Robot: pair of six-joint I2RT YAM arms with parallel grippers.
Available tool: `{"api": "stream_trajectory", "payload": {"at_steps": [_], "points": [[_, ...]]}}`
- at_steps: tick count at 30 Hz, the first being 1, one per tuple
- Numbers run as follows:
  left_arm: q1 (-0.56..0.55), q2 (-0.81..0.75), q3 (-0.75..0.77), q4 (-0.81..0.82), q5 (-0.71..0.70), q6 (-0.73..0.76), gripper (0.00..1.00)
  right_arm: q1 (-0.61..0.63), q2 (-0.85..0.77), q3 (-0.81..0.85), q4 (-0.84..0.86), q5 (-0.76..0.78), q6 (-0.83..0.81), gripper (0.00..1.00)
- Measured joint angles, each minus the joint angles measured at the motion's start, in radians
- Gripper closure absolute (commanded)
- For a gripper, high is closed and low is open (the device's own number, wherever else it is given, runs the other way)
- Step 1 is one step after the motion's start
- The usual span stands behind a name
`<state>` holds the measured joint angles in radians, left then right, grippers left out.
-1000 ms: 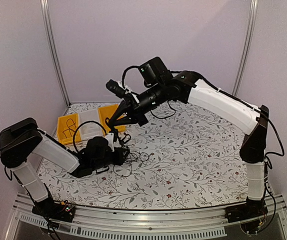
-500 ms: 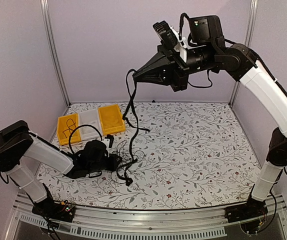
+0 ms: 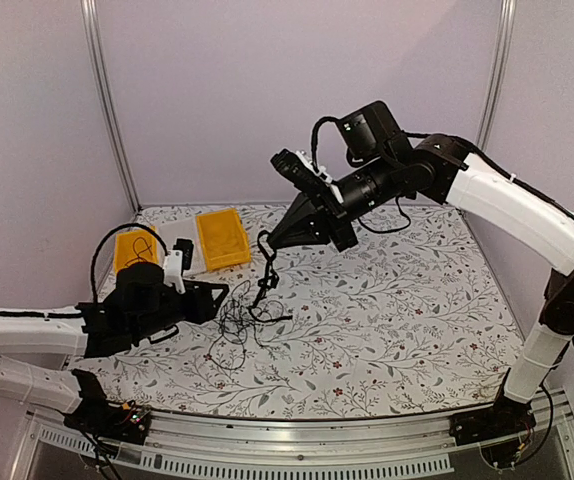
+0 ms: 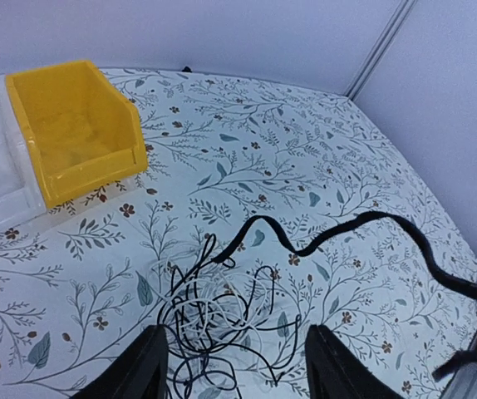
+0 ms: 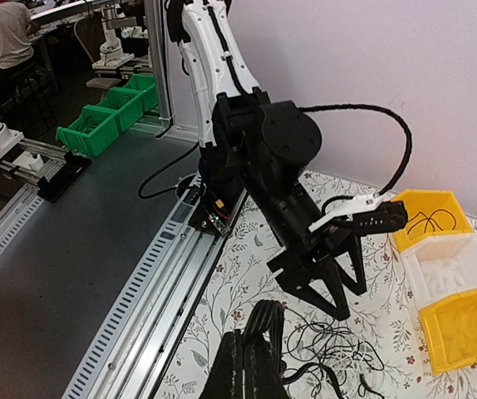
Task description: Untangle the cables
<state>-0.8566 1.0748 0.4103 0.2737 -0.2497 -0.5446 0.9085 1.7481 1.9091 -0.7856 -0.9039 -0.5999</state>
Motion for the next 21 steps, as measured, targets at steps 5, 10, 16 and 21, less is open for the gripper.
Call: {"api": "stream_trajectory", "payload": {"at_steps": [5, 10, 16, 21], "points": [[-0.001, -0.138, 0.020, -0.121, -0.023, 0.035, 0.40, 0.000, -0.031, -0.151, 0.032, 0.042, -0.019, 1.00], [-0.005, -0.244, 0.040, -0.156, 0.025, 0.138, 0.39, 0.000, -0.042, -0.246, 0.075, 0.088, -0.023, 1.00], [-0.021, -0.320, 0.040, -0.099, 0.196, 0.259, 0.39, 0.000, -0.043, -0.295, 0.121, 0.128, -0.013, 1.00], [-0.045, -0.287, 0.051, -0.047, 0.322, 0.307, 0.38, 0.000, -0.043, -0.299, 0.155, 0.150, 0.005, 1.00]]}}
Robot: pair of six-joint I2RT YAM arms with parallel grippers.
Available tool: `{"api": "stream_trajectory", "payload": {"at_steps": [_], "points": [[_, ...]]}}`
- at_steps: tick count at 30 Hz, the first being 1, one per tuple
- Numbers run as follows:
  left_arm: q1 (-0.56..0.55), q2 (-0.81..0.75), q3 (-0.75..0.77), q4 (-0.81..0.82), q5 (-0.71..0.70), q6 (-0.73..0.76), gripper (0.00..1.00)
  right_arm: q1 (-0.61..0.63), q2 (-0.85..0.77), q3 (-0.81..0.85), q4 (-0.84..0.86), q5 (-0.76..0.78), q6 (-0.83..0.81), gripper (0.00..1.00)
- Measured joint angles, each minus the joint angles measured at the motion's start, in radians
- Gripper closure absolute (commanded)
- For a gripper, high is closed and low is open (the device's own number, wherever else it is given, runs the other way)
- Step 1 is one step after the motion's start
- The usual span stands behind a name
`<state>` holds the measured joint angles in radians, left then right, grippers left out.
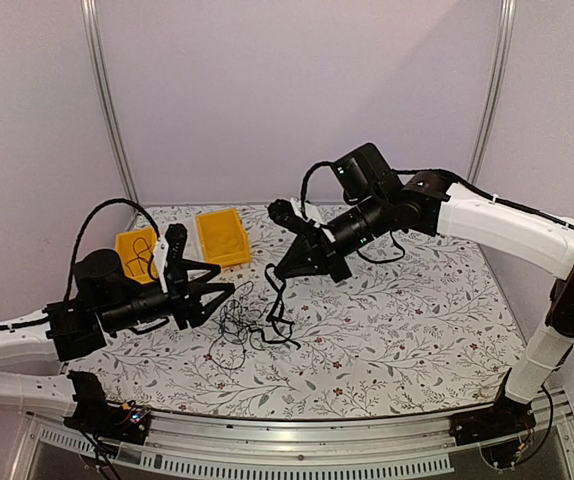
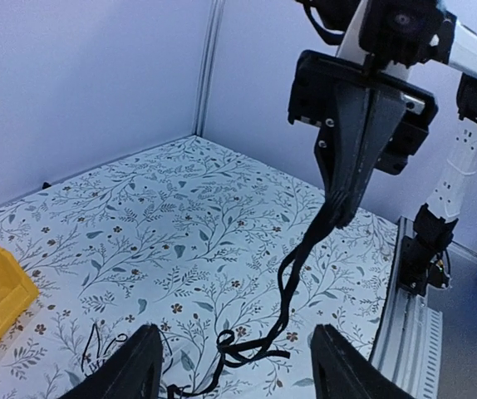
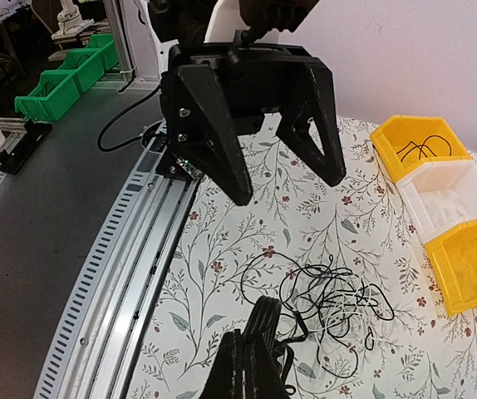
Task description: Untangle the cables
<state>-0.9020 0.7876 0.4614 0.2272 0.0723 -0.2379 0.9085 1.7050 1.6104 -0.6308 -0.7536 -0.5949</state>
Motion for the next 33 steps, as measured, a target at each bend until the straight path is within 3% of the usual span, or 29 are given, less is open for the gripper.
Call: {"api": "stream_trajectory", "payload": {"at_steps": [5, 10, 16, 25, 33], "points": [[-0.052, 0.112, 0.052, 0.040, 0.050, 0.022, 0.38, 0.000, 0.000, 0.000, 0.023, 0.014, 0.016, 1.00], [-0.119, 0.240, 0.116, 0.082, -0.017, 0.047, 0.43, 0.000, 0.000, 0.000, 0.036, 0.022, 0.035, 1.00], [-0.158, 0.318, 0.130, 0.143, -0.117, 0.096, 0.63, 0.000, 0.000, 0.000, 0.043, 0.027, 0.047, 1.00], [-0.163, 0.353, 0.179, 0.174, -0.249, 0.140, 0.71, 0.000, 0.000, -0.001, 0.049, 0.038, 0.056, 1.00], [-0.165, 0.383, 0.203, 0.180, -0.314, 0.161, 0.90, 0.000, 0.000, -0.002, 0.056, 0.045, 0.061, 1.00]]}}
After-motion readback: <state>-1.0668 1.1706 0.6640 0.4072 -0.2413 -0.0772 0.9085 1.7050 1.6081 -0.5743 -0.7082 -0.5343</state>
